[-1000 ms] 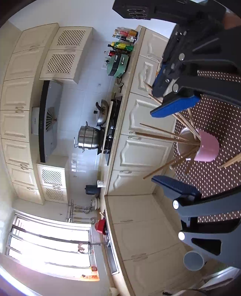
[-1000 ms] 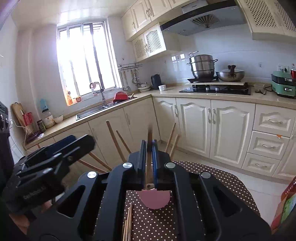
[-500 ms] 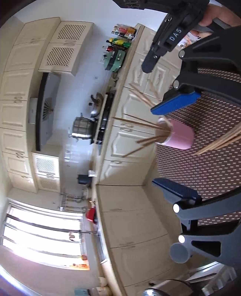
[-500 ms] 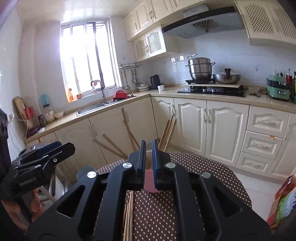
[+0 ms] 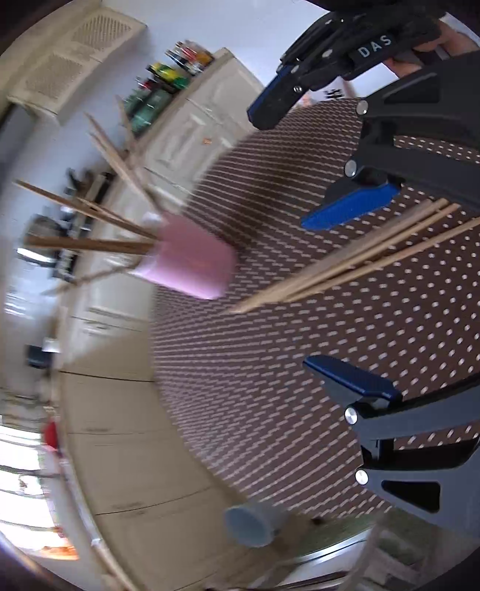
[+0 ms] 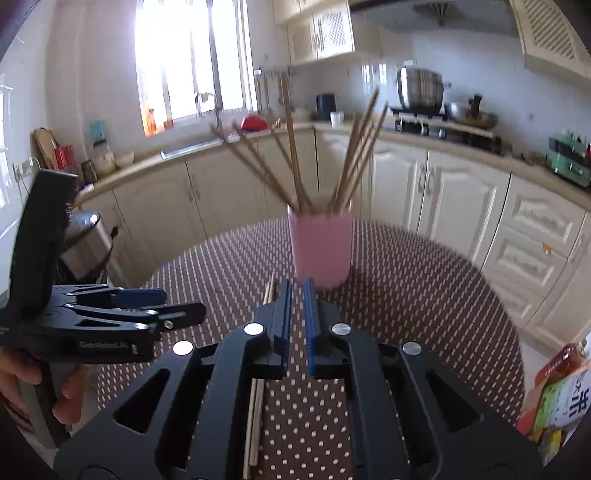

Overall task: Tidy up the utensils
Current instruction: 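Move both grippers back down over the chopstick pile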

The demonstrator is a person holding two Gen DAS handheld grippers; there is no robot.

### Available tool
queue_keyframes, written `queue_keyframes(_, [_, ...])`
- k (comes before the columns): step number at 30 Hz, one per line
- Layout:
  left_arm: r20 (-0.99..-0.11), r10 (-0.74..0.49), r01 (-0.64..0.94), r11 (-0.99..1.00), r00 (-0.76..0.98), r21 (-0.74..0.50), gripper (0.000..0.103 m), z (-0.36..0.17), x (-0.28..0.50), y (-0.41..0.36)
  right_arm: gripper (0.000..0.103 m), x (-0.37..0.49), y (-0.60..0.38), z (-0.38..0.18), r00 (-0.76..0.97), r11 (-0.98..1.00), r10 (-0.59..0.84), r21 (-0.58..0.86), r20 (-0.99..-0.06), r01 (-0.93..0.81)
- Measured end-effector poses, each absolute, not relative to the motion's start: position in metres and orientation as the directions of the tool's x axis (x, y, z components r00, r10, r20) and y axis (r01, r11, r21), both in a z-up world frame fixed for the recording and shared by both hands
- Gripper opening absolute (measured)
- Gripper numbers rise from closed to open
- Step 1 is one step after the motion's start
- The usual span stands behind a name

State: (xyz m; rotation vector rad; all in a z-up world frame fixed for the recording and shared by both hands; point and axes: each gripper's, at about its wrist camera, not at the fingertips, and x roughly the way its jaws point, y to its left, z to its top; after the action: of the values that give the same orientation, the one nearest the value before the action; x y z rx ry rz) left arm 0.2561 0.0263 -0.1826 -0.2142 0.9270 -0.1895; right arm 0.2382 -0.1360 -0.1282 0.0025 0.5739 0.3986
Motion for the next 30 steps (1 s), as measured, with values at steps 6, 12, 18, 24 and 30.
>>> queue_keyframes(6, [-0.838, -0.272, 0.032, 0.956, 0.472, -0.293, 0.048, -0.224, 0.273, 0.021, 0.008, 0.247, -0.142, -0.164, 0.700, 0.922, 0.370, 0.151, -0.611, -0.356])
queue_keyframes(12, [-0.860, -0.261, 0.030, 0.961, 0.438, -0.277, 0.047, -0.243, 0.282, 0.011, 0.008, 0.253, -0.148, -0.182, 0.665, 0.922, 0.376, 0.188, -0.646, -0.340])
queue_keyframes(18, [-0.881, -0.196, 0.046, 0.980, 0.432, -0.195, 0.047, -0.248, 0.289, -0.007, 0.012, 0.257, -0.152, -0.188, 0.651, 0.919, 0.386, 0.209, -0.654, -0.335])
queue_keyframes(24, [-0.891, -0.122, 0.058, 0.992, 0.436, -0.108, 0.039, -0.249, 0.296, -0.022, 0.052, 0.260, -0.153, -0.188, 0.655, 0.913, 0.403, 0.234, -0.639, -0.333])
queue_keyframes(30, [-0.888, -0.039, 0.076, 0.997, 0.459, -0.004, 0.031, -0.249, 0.317, -0.041, 0.052, 0.266, -0.151, -0.191, 0.642, 0.913, 0.402, 0.232, -0.653, -0.335])
